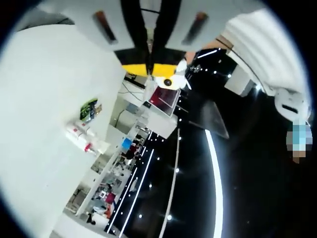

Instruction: Arrange the skincare products in the storage area until every visible bottle or jar stands upright without overlapping.

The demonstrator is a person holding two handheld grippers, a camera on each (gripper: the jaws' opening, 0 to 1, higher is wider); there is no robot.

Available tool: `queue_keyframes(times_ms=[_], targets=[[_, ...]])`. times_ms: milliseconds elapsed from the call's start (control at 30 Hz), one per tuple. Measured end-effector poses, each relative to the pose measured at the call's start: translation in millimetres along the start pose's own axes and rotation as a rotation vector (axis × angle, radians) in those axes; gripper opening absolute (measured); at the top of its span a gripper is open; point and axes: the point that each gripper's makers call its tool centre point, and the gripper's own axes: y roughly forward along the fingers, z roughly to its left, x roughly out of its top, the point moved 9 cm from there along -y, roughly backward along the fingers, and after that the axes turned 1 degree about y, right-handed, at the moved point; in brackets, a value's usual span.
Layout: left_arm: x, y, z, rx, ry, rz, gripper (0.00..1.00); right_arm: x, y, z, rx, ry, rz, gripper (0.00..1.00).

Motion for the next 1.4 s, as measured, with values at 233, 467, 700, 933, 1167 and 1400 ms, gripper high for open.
queue_keyframes(times_ms=[233, 467, 700, 933, 1167, 1400], targets=[[4.9, 5.8, 2.9, -0.011, -0.014, 0.030, 0.01, 3.9, -10.3, -3.8, -0.044, 0.004, -0.053, 0.06], [4.1, 13.3, 5.6, -0.022, -0.034, 0.056, 0.02, 8.2, -19.0, -3.4, -0.061, -0.024, -0.068, 0.02], [2.2, 11.7, 7.8, 0.004, -0.032, 0.053, 0.03, 14.0, -21.5, -7.0, -0.060, -0.006, -0.129, 0.02], [3.9, 6.4, 10.0, 0.010, -0.027, 0.076, 0.01, 10.4, -16.7, -9.7, -0.072, -0.024, -0.107, 0.04], [6.2, 1.0, 19.7, 0.040, -0.054, 0.077, 0.01, 4.9, -20.4, -12.9, -0.149, -0.076, -0.080, 0.16], [1.5, 18.1, 31.6, 0.007, -0.084, 0.145, 0.01, 2.8, -47.1, -8.6, -0.274, -0.137, -0.138, 0.27]])
